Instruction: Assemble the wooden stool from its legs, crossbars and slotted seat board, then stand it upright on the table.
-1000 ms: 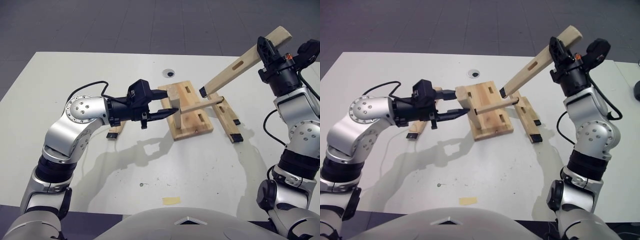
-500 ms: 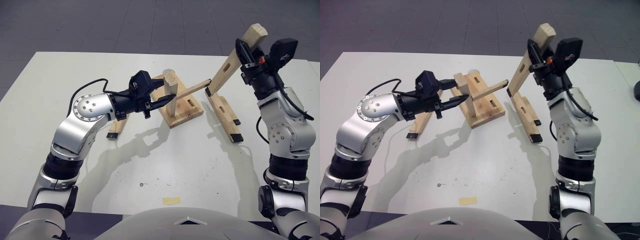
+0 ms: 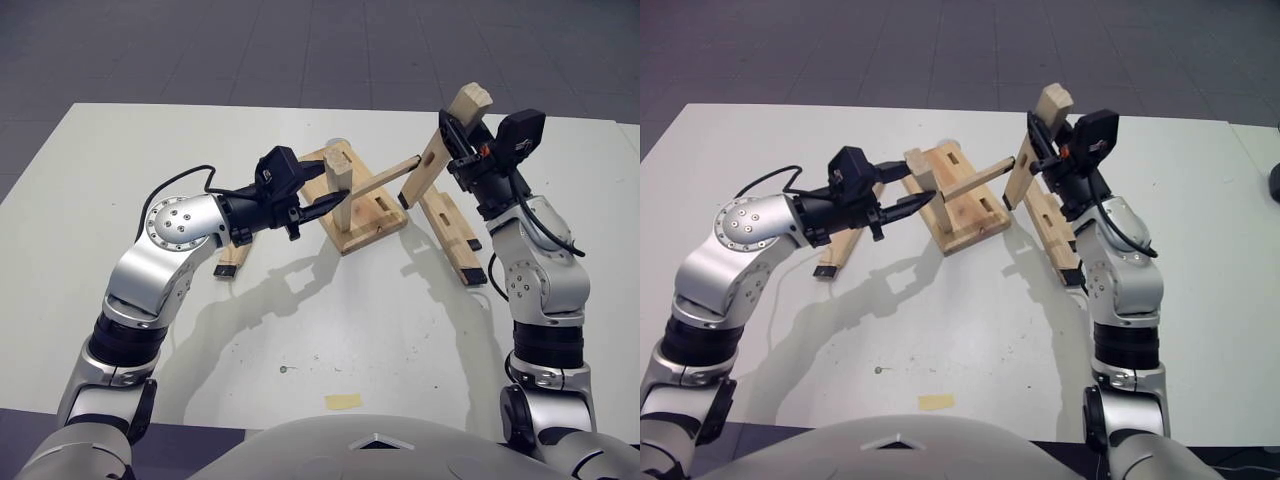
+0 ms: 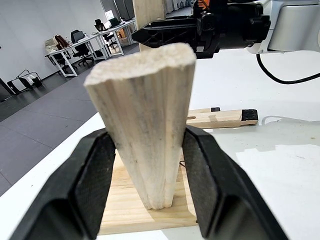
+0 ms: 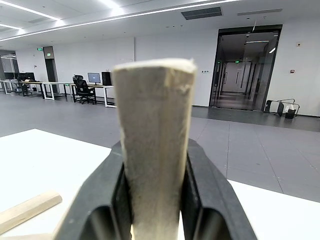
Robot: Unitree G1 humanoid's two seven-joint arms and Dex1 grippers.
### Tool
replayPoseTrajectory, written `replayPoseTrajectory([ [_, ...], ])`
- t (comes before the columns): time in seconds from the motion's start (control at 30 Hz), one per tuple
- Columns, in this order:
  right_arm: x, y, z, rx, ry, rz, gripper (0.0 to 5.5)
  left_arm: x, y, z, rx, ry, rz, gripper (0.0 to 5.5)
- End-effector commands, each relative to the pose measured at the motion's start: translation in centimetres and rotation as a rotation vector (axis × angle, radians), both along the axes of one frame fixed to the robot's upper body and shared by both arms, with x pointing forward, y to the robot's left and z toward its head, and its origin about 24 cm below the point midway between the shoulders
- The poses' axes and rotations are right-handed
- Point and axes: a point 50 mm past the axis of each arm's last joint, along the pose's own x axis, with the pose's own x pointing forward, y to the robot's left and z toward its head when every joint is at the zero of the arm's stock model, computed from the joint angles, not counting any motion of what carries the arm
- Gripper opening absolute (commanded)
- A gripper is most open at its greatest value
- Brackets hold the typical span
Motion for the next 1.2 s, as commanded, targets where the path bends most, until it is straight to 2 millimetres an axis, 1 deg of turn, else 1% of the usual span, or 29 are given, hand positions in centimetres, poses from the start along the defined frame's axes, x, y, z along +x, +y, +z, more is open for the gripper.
replayPoseTrajectory([
  [0.03, 0.5, 1.1, 0.1, -0.005, -0.021, 0.036, 1.00, -0.6, 0.3, -3.6, 0.092, 0.161, 0.014, 2.03],
  [0.23, 0.9, 2.6, -0.2, 0.004, -0.035, 0.077, 1.00, -0.5, 0.1, -3.7, 0.086, 0.165, 0.020, 2.03],
  [0.43, 0.0, 3.1, -0.3, 0.013, -0.044, 0.140, 1.00, -0.5, 0.1, -4.1, 0.100, 0.167, 0.031, 2.03],
  [0.5, -0.6, 3.5, -0.1, 0.003, -0.066, 0.204, 1.00, -0.5, 0.0, -4.1, 0.099, 0.167, 0.032, 2.03],
  [0.6, -1.1, 3.8, 0.6, -0.020, -0.115, 0.248, 1.01, -0.4, -0.1, -4.2, 0.099, 0.166, 0.033, 2.03],
  [0.7, -1.3, 4.1, 1.7, -0.050, -0.178, 0.256, 1.01, -0.4, 0.0, -4.2, 0.104, 0.162, 0.036, 2.03],
  [0.8, -1.2, 3.9, 2.0, -0.056, -0.166, 0.244, 1.01, -0.2, 0.1, -4.2, 0.119, 0.152, 0.038, 2.03],
  [0.9, -1.1, 3.7, 1.5, -0.014, -0.086, 0.238, 1.01, -0.2, 0.1, -4.2, 0.122, 0.149, 0.040, 2.03],
  [1.03, -0.6, 3.3, 0.4, 0.087, 0.096, 0.238, 1.01, -0.2, 0.2, -4.3, 0.121, 0.149, 0.044, 2.03],
  [1.2, -0.4, 2.7, -0.8, 0.182, 0.251, 0.222, 1.01, -0.3, -0.1, -4.6, 0.125, 0.153, 0.039, 2.03],
])
